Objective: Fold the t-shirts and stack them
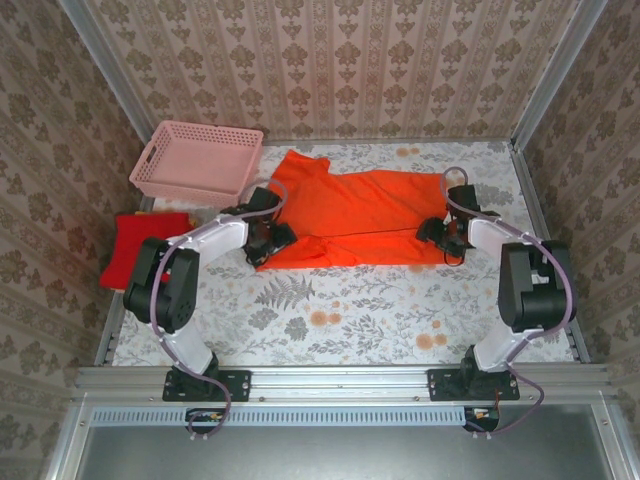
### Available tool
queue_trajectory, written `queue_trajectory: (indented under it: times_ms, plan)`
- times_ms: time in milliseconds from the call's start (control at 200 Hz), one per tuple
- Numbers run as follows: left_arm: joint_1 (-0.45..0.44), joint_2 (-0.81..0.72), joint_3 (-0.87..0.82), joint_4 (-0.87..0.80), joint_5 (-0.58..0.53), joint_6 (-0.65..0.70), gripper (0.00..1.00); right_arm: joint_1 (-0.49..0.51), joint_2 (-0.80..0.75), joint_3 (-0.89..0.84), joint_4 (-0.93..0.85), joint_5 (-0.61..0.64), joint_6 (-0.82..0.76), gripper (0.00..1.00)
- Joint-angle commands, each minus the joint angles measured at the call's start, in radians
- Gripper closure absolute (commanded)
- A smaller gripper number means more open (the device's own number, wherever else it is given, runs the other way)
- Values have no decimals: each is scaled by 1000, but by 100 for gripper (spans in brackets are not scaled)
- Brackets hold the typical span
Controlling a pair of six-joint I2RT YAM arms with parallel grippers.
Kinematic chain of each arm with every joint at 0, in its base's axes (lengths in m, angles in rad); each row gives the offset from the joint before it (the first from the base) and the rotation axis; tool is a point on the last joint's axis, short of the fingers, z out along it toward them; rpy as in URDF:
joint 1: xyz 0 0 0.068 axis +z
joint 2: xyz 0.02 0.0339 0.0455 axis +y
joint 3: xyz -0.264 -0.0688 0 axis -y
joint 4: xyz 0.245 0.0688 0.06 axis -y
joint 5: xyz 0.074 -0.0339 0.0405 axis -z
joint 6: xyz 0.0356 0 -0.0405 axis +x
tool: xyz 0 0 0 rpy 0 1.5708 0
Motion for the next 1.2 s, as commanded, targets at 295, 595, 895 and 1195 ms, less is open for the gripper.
queue_trajectory:
  times_ms: [295, 595, 895, 1195]
  plan:
    - [51, -23, -144, 74, 70, -29, 17, -47, 28, -21, -80, -12, 38, 34]
    - [0, -184, -307, -17, 59, -74, 17, -47, -114, -175, -113, -40, 70, 33]
    - [-79, -309, -225, -133, 12, -45, 9, -31, -288, -203, -121, -74, 40, 27]
    - [-74, -9, 104, -17, 8, 42, 5, 88, -100, 22, -32, -30, 48, 28]
